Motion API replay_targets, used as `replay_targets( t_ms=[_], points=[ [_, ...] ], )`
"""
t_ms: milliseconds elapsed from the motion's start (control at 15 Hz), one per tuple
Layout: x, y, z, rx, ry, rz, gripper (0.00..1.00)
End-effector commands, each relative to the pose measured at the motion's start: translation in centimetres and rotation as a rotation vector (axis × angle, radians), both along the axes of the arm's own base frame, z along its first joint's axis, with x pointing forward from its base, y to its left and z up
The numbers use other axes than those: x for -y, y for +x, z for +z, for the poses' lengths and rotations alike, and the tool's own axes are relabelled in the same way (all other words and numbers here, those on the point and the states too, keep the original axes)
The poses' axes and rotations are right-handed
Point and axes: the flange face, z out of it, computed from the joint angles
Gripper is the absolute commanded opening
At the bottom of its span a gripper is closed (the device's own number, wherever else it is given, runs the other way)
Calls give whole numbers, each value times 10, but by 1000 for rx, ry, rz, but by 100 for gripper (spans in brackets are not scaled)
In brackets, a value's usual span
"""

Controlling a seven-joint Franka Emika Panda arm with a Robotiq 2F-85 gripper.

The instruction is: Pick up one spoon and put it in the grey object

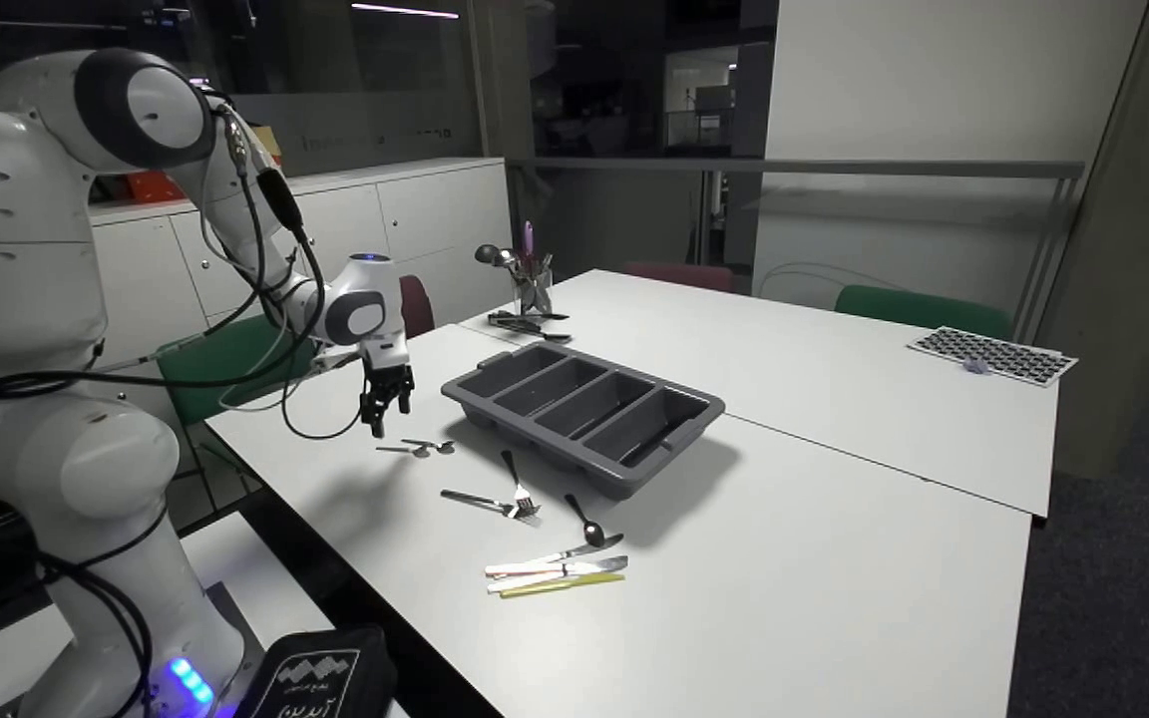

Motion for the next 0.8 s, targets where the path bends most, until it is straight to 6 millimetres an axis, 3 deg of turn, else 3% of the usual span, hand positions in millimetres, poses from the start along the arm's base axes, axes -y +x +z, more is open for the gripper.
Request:
replay_targets(
  t_ms=[0, 400, 733],
  points=[
    [8, 17, 11, -11, 9, -3, 100],
    [28, 37, -4, -32, 40, -15, 100],
    [27, 49, -25, -66, 49, 9, 100]
  ],
)
